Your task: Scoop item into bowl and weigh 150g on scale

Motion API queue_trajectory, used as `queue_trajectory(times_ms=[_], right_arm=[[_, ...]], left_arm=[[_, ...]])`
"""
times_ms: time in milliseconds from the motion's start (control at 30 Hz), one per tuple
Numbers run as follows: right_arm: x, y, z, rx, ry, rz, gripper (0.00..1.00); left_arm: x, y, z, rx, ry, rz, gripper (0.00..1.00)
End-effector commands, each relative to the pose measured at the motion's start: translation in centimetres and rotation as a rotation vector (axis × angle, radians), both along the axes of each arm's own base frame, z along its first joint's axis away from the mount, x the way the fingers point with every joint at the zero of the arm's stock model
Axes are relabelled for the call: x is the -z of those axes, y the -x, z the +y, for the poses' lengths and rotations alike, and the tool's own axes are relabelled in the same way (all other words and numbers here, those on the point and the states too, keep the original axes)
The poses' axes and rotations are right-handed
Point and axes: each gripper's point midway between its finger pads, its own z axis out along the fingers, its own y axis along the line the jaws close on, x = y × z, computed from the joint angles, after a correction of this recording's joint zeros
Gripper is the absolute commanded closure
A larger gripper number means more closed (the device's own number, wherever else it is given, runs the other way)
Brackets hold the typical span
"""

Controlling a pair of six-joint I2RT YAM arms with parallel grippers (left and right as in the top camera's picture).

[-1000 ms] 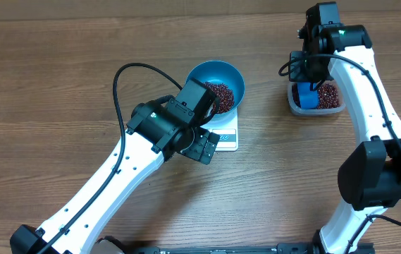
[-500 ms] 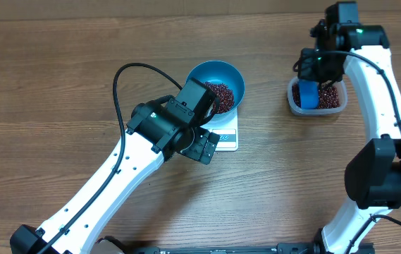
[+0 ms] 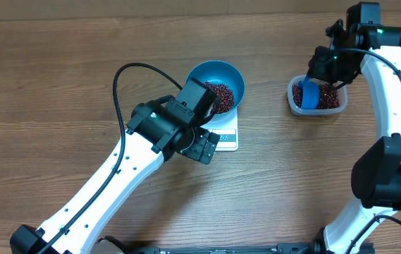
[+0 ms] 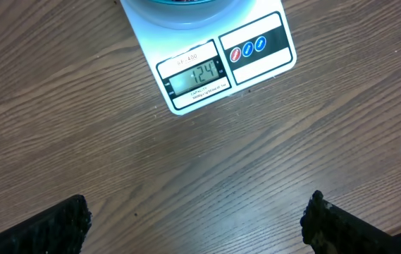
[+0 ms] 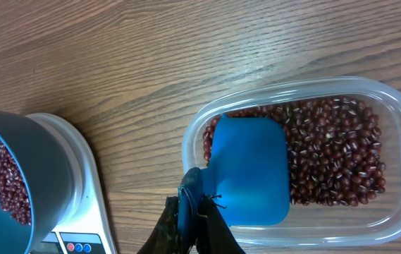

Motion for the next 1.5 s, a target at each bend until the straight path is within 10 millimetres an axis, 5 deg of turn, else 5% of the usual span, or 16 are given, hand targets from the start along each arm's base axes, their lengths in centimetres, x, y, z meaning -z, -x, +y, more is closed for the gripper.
queue_trajectory(times_ms=[0, 533, 1033, 1467], right_arm=[[-2.0, 0.4, 1.0, -0.010, -0.058, -0.044, 0.96], [-1.6, 1.9, -3.0, 0.088, -0.070, 0.016, 0.96], [0.3, 2.9, -1.9, 0.029, -0.195, 0.056, 0.96], [-0.8, 2.7, -1.1, 0.009, -0.320, 0.019, 0.96]], left_arm=[[-0.8, -0.3, -0.1, -0.008, 0.012, -0.022, 0.00], [-0.8, -0.3, -0.1, -0.008, 0.012, -0.022, 0.00], [-0.8, -0.4, -0.1, -0.008, 0.012, -0.023, 0.01], [-0.8, -0.3, -0.1, -0.008, 0.012, -0.022, 0.00]])
